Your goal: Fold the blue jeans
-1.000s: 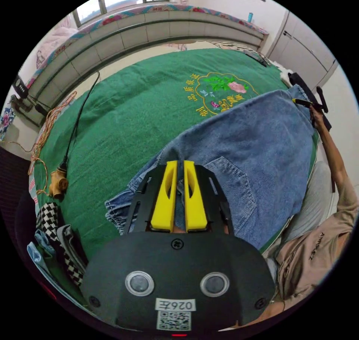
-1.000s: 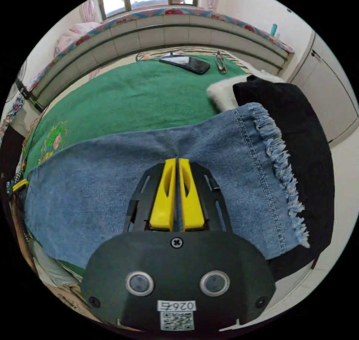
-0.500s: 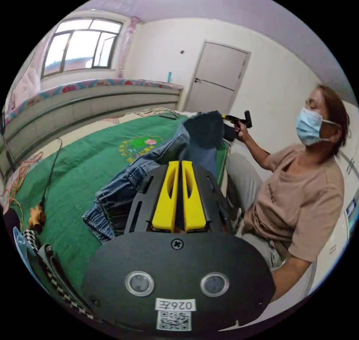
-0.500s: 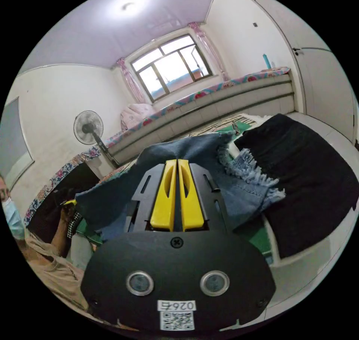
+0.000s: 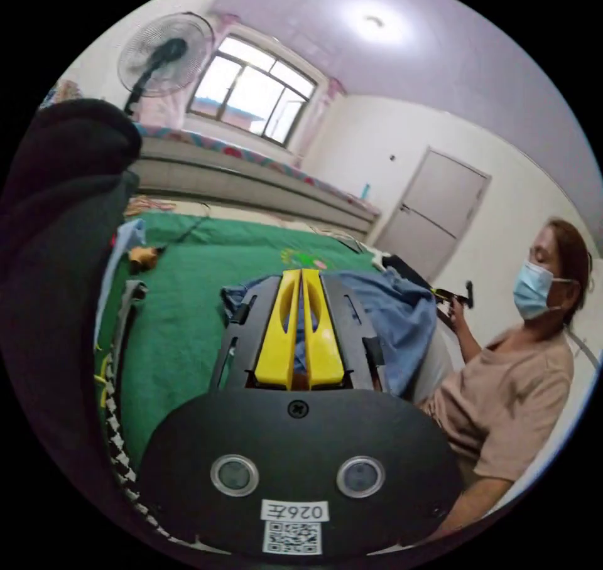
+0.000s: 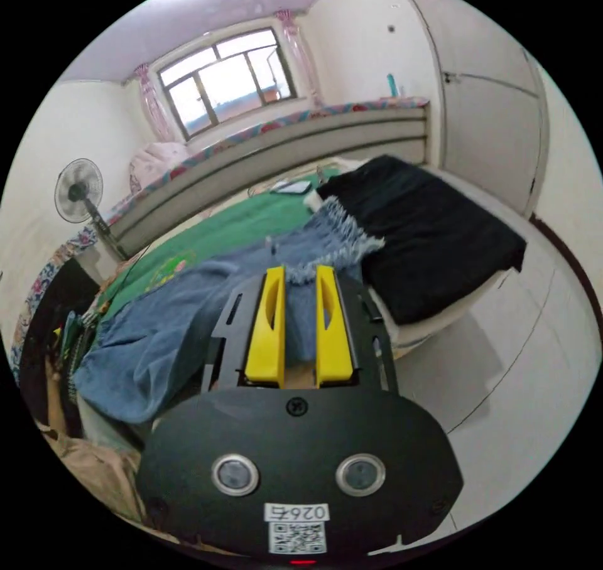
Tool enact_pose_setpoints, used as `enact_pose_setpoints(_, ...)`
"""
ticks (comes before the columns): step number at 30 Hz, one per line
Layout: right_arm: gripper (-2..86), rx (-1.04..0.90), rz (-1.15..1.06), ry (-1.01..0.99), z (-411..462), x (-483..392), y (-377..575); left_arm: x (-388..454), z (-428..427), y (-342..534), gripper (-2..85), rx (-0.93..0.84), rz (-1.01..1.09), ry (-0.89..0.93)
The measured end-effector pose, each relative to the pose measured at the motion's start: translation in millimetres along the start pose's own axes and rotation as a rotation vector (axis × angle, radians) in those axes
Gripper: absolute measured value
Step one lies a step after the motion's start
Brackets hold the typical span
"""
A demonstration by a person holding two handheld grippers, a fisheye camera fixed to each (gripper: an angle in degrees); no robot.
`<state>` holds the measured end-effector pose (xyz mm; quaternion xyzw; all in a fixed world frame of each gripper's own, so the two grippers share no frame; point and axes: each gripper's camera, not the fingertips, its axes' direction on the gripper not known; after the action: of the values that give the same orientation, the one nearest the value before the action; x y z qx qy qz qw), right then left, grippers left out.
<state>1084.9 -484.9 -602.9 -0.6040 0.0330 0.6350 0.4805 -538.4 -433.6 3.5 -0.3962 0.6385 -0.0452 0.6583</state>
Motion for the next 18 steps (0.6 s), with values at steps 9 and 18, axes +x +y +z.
enact_pose_setpoints(9,2.3,-0.028,-0.297,0.136,79.2,-103.9,-92.3,-73.8,189.1,-55.6,24.0,-0.568,-0.101,-0.269)
enact_pose_setpoints(18,1.6,-0.256,-0.280,0.268,229.8,-104.2,-145.9,-70.8,238.3,-69.3,12.4,-0.785,0.014,-0.300)
